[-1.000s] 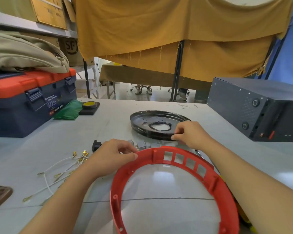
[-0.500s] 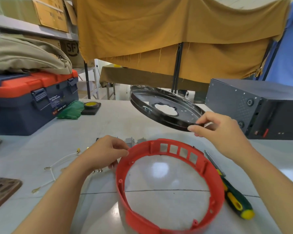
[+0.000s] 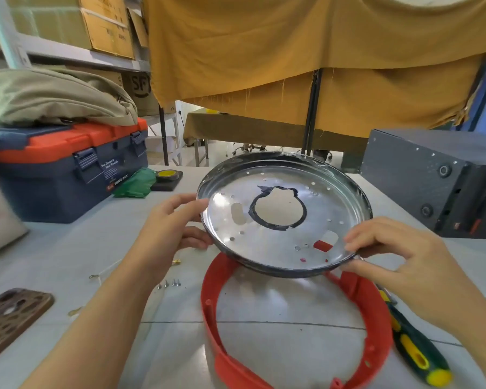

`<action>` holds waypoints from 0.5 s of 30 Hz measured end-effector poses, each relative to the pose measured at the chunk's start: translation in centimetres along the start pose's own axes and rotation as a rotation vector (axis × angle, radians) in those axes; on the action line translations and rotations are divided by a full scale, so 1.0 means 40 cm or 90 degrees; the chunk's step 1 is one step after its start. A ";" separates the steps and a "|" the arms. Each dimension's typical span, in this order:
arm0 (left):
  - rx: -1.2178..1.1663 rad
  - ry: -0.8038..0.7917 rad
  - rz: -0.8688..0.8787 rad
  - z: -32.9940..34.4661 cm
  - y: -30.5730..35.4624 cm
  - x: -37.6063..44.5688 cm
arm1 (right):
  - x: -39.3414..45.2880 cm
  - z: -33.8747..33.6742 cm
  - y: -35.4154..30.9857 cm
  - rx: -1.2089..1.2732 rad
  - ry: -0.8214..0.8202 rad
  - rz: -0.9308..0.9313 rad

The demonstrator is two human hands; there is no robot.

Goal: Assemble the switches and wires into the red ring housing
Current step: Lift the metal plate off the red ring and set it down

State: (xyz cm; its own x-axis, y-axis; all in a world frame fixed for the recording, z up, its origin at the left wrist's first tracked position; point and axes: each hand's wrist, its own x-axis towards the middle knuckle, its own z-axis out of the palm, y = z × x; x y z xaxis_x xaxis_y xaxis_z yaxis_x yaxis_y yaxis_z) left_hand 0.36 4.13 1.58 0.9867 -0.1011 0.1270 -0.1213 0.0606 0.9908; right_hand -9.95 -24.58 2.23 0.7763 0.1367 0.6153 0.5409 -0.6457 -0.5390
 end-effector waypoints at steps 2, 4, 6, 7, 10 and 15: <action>0.020 0.006 0.008 -0.002 -0.002 0.000 | -0.004 -0.004 0.002 -0.028 -0.008 -0.014; 0.015 0.021 0.014 0.000 0.000 0.000 | -0.006 -0.008 0.000 -0.032 -0.017 -0.016; 0.002 0.044 0.016 0.000 0.004 0.000 | -0.003 -0.016 -0.009 0.047 0.008 0.014; 0.003 0.048 0.015 -0.001 0.007 -0.001 | -0.002 -0.021 -0.011 0.098 0.041 0.041; -0.006 0.007 0.020 0.006 0.015 -0.014 | 0.003 -0.026 0.002 0.098 0.161 0.139; 0.040 -0.113 0.023 0.009 0.022 -0.029 | -0.003 -0.023 0.035 0.221 0.142 0.334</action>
State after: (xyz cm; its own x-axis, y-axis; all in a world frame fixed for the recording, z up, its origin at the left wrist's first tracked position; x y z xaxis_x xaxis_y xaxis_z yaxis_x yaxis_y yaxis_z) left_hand -0.95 3.95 2.33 0.9478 -0.2741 0.1628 -0.1677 0.0056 0.9858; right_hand -9.61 -26.19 1.94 0.8999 -0.3122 0.3046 0.2107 -0.3005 -0.9302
